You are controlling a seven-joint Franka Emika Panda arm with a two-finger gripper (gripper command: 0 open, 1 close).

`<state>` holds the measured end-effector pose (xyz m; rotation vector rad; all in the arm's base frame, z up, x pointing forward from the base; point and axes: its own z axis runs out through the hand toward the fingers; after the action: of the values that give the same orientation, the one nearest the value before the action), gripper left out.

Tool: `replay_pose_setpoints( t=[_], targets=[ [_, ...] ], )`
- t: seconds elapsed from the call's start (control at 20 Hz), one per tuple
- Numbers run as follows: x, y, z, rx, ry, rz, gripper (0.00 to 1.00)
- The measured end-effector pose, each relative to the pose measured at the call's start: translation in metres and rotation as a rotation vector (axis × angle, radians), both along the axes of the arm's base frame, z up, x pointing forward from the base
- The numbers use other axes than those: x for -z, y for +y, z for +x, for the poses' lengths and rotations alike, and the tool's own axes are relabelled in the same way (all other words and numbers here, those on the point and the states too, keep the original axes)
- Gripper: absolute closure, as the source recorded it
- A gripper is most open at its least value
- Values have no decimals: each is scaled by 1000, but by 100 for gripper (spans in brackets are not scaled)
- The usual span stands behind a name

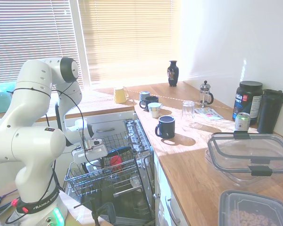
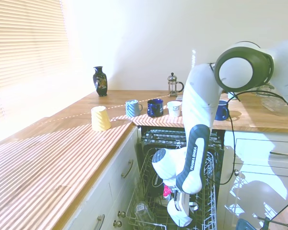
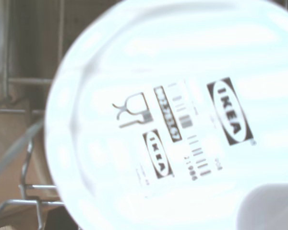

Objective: Unload the white mug from the dishwasher

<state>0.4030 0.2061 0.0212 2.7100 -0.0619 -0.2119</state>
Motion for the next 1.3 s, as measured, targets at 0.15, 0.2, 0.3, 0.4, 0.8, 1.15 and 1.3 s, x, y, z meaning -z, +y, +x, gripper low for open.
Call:
replay_pose_setpoints(
  t=[0.15, 0.2, 0.3, 0.4, 0.8, 1.15, 1.3],
  targets=[
    [6, -1, -1, -5, 4, 0, 100],
    [8, 0, 0, -7, 4, 0, 100],
    [10, 3, -1, -15, 5, 0, 100],
    [12, 8, -1, -25, 4, 0, 100],
    [19, 14, 0, -30, 3, -13, 100],
    [18, 12, 1, -18, 3, -16, 100],
    [18, 13, 1, -5, 3, -13, 100]
  ],
)
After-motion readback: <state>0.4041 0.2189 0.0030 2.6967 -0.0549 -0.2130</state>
